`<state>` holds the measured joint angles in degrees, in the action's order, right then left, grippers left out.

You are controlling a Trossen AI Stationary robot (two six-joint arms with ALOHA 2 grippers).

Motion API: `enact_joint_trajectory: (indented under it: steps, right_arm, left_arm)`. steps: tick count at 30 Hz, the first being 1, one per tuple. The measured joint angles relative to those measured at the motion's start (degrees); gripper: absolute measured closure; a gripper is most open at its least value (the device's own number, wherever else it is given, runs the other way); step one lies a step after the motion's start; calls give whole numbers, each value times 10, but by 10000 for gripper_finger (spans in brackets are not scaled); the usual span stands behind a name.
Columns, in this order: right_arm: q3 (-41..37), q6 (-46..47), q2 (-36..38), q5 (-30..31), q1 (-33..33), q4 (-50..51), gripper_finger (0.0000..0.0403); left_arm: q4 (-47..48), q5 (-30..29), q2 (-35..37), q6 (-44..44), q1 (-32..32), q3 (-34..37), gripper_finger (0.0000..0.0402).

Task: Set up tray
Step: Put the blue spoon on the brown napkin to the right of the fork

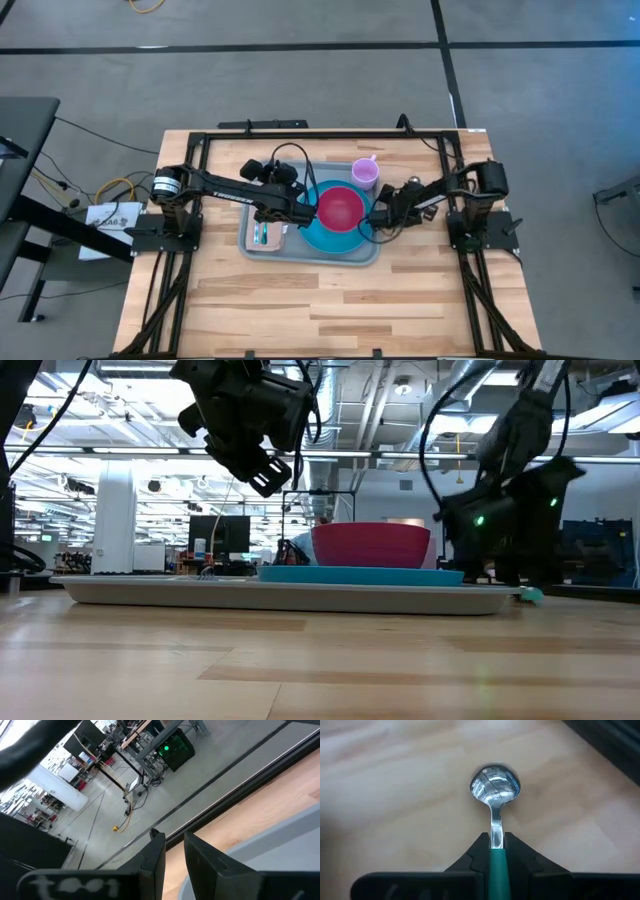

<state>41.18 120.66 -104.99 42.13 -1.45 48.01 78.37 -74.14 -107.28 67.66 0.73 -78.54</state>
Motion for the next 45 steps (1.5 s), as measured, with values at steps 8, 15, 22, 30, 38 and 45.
enact_joint_trajectory:
  steps: [8,15,22,30,38,45]
  right_arm:
    - [13,14,60,-18,78,66,372]
    - [37,-3,94,-51,187,115,370]
    - [105,-20,94,-114,285,236,370]
    - [202,-41,95,-83,380,250,371]
    - [275,-69,95,-1,437,227,362]
    - [298,-241,95,98,414,72,372]
  left_arm:
    - [3,-2,0,-14,0,0,340]
    - [9,-9,0,-45,0,0,340]
    - [118,-12,0,-14,2,-35,340]
    - [117,-31,34,-146,6,-83,340]
    - [116,-76,73,-274,8,-138,340]
    - [117,-86,117,-337,7,-171,340]
